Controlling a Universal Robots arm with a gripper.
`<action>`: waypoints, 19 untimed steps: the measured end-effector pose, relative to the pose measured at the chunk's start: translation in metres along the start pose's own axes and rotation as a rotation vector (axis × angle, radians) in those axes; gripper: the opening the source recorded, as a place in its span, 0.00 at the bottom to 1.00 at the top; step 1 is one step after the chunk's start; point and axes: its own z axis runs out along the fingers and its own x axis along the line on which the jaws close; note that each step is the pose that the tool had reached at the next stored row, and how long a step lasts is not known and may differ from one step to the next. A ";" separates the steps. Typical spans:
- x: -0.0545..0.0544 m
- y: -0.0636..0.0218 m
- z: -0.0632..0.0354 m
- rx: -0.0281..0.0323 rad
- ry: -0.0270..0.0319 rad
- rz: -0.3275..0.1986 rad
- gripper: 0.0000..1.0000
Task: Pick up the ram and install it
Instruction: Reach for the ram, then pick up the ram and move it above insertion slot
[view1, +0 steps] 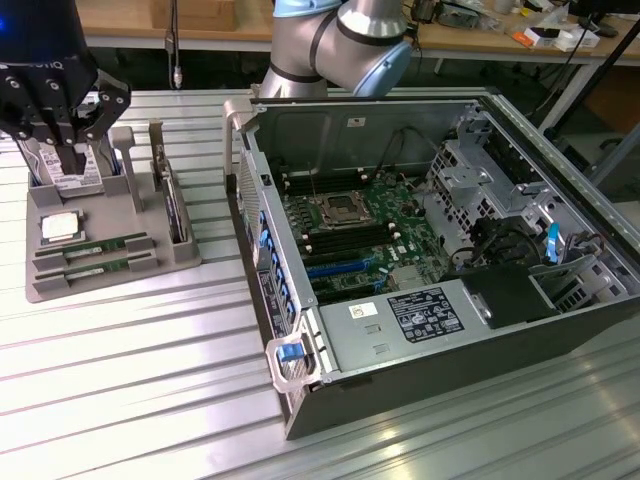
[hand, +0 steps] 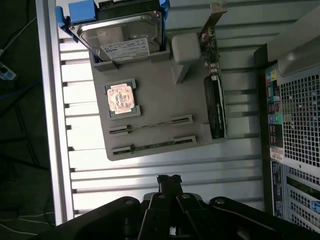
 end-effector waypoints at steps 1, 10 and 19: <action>-0.001 0.0001 0.0000 -0.0001 0.0001 0.000 0.10; -0.005 0.0004 0.0000 -0.0001 0.0002 0.000 0.10; -0.007 0.0006 0.0000 0.0004 0.0043 -0.099 0.10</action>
